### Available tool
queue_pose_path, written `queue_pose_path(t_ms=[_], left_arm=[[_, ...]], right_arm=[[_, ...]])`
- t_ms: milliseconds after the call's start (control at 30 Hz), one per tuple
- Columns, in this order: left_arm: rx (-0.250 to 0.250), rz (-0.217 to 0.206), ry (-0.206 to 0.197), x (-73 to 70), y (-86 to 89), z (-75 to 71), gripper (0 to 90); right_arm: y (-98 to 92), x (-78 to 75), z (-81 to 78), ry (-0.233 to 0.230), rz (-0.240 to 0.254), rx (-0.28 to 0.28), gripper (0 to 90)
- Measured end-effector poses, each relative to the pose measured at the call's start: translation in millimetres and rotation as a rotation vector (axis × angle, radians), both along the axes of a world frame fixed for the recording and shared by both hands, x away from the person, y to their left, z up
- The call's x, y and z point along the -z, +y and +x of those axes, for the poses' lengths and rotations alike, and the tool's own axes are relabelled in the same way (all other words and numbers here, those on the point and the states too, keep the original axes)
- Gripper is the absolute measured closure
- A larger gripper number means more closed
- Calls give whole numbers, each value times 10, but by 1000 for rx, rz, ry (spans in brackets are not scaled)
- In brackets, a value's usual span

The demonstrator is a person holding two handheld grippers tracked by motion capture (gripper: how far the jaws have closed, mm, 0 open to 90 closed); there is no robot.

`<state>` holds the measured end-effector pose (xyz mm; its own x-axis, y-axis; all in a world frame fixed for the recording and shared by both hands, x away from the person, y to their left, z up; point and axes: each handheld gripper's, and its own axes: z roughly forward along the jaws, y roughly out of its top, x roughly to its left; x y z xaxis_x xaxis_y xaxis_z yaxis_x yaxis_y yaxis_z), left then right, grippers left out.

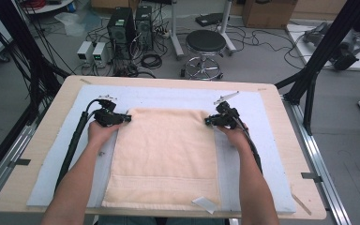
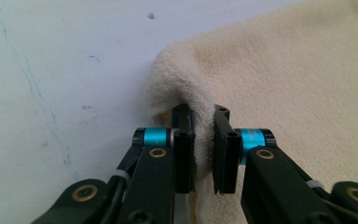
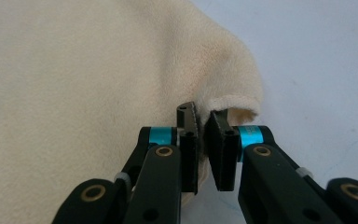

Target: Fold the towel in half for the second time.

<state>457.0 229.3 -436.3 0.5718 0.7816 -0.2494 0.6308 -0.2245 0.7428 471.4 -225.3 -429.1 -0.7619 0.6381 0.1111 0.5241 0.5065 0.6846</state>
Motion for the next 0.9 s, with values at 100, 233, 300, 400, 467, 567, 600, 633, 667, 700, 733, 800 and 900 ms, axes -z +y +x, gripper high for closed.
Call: queue_pose_path(t_ms=[100, 233, 300, 400, 467, 567, 600, 633, 667, 700, 733, 800, 900], left_arm=[[11, -5, -26, -74, 18, -34, 818], [32, -11, -72, -213, 33, -104, 819], [40, -23, -101, -292, 46, -164, 819], [55, -33, -142, -434, 83, -276, 820], [69, -38, -165, -510, 108, -350, 820], [91, -45, -217, -631, 141, -526, 820], [101, -45, -226, -664, 150, -578, 820], [113, -38, -235, -690, 156, -623, 820], [117, -34, -258, -715, 159, -693, 820], [124, -42, -272, -734, 167, -758, 820], [126, -46, -281, -744, 178, -819, 820], [135, -40, -304, -747, 190, -952, 820], [153, -27, -334, -715, 209, -1169, 819]], right_arm=[[-12, -102, -46, -29, 18, -9, 840], [-25, -265, -133, -64, 57, -26, 840], [-30, -345, -191, -74, 59, -37, 840], [-52, -449, -270, -90, 79, -51, 841], [-71, -540, -346, -106, 92, -63, 840], [-99, -687, -486, -134, 127, -90, 840], [-100, -744, -558, -143, 132, -104, 840], [-98, -781, -621, -158, 130, -116, 840], [-97, -805, -672, -168, 127, -125, 840], [-97, -830, -736, -179, 130, -136, 840], [-100, -848, -803, -189, 132, -145, 840], [-109, -867, -946, -207, 137, -162, 840], [-135, -865, -1141, -228, 136, -174, 840]])
